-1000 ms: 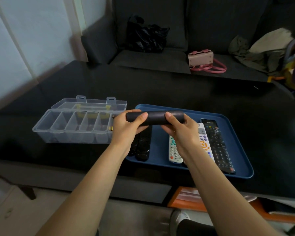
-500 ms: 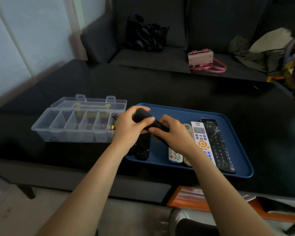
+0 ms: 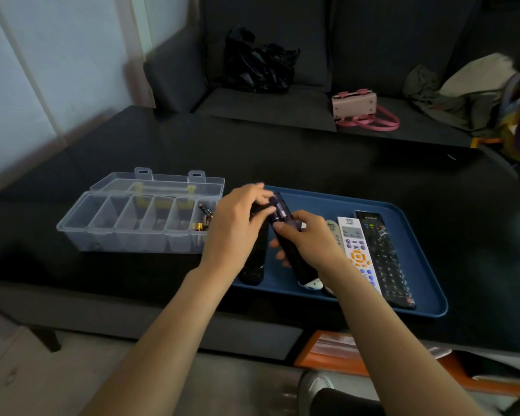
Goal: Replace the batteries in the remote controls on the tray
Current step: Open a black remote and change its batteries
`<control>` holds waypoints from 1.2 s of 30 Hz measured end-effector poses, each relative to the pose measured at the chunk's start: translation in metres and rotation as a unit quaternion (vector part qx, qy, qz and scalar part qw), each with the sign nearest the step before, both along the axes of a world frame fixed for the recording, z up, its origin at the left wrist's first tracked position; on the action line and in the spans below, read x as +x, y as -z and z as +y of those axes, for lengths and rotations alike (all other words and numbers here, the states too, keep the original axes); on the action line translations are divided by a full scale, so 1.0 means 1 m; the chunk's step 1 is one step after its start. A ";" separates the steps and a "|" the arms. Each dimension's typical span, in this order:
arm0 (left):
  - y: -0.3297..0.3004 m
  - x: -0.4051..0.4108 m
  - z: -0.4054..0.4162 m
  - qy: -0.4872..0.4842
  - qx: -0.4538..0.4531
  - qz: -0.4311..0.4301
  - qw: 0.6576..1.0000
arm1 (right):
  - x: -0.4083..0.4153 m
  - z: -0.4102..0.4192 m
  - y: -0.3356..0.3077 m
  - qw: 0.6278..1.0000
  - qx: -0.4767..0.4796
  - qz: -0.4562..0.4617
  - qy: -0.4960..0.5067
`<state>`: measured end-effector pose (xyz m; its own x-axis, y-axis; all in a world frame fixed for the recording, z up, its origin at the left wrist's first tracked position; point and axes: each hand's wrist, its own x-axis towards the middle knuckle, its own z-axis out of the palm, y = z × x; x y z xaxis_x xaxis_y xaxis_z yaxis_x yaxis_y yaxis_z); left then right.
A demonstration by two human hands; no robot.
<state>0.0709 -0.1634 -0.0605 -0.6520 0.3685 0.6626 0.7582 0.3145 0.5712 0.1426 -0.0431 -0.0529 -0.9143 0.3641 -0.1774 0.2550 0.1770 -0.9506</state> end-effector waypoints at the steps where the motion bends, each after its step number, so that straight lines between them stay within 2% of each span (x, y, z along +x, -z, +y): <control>1: 0.000 0.001 -0.001 -0.006 -0.001 0.015 1.000 | 0.001 0.003 0.000 0.999 -0.024 -0.015 0.029; 3: 0.003 0.001 -0.002 -0.012 -0.040 0.008 0.999 | 0.003 0.008 0.000 0.994 -0.079 -0.029 0.074; 7: 0.023 0.002 0.012 0.026 -0.210 -0.028 0.977 | 0.004 0.012 -0.002 0.976 -0.186 -0.012 0.116; 10: 0.036 0.002 0.019 0.065 -0.335 -0.017 0.940 | 0.006 0.014 -0.002 0.977 -0.184 -0.012 0.110; 13: 0.041 0.000 0.017 0.137 -0.404 -0.093 0.900 | 0.005 0.015 -0.002 0.979 -0.176 -0.014 0.105; 14: 0.039 -0.001 0.015 0.150 -0.392 -0.122 0.899 | 0.004 0.014 -0.001 0.979 -0.174 -0.011 0.105; 16: 0.031 -0.003 0.014 0.126 -0.298 -0.163 0.932 | 0.002 0.012 0.000 0.979 -0.174 -0.006 0.103; 18: 0.022 -0.005 0.012 0.043 -0.160 -0.136 0.977 | 0.000 0.010 0.001 0.980 -0.171 -0.002 0.096; 19: 0.017 -0.005 0.010 0.011 -0.107 -0.109 0.988 | 0.001 0.009 0.001 0.982 -0.168 0.001 0.090; 21: 0.010 -0.004 0.008 -0.009 -0.058 -0.065 0.996 | 0.001 0.005 -0.001 0.984 -0.162 0.006 0.076; 29: 0.010 0.003 0.003 -0.045 -0.076 -0.008 0.996 | -0.001 -0.009 -0.002 0.995 -0.090 0.015 0.034; 33: 0.008 -0.001 -0.002 -0.053 -0.087 -0.006 0.995 | -0.001 -0.014 -0.001 0.997 -0.060 0.032 0.030; 36: 0.008 -0.003 -0.004 -0.039 -0.127 0.008 0.991 | -0.003 -0.018 0.000 0.999 -0.022 0.031 0.034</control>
